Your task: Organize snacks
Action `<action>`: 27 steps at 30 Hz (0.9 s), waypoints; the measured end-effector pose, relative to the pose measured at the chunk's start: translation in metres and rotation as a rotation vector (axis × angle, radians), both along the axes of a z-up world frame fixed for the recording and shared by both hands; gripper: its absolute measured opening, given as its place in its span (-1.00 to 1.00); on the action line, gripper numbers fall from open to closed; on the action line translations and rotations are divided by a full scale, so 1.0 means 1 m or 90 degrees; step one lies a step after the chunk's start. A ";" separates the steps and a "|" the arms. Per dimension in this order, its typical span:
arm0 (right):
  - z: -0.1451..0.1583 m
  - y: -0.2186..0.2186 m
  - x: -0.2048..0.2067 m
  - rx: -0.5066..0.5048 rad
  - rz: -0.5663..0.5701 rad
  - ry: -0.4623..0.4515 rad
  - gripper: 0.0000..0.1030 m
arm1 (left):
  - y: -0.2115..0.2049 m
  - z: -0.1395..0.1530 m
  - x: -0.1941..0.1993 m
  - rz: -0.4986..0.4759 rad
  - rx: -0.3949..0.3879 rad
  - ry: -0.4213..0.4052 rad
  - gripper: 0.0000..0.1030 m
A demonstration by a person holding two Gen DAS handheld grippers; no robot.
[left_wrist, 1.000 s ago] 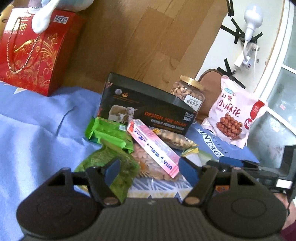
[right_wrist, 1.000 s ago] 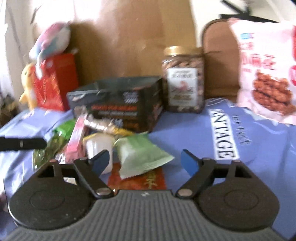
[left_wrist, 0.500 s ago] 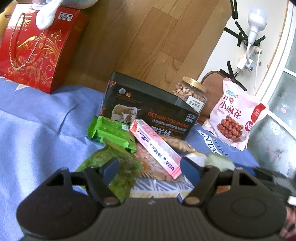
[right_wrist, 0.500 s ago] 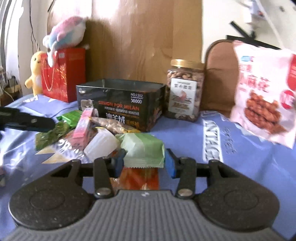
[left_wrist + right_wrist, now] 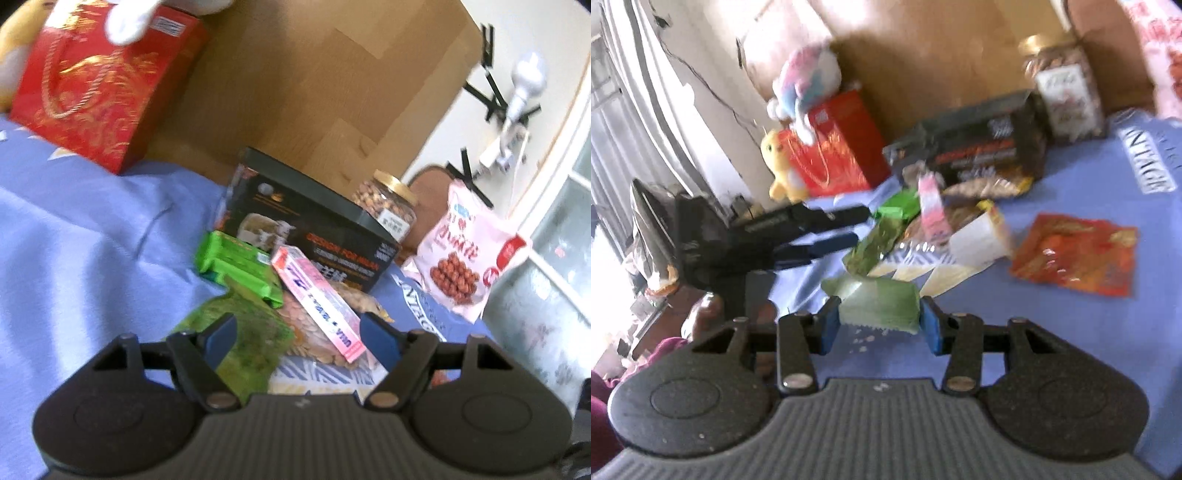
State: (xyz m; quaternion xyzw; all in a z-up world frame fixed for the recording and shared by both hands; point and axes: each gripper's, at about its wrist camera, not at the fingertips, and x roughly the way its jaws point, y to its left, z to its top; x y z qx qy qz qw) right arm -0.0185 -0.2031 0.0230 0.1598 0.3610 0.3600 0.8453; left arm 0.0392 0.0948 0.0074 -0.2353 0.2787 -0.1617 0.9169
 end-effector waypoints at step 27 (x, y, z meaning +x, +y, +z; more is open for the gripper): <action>-0.012 0.018 0.010 -0.061 -0.040 -0.069 0.22 | 0.006 -0.004 -0.016 -0.061 -0.012 0.018 0.60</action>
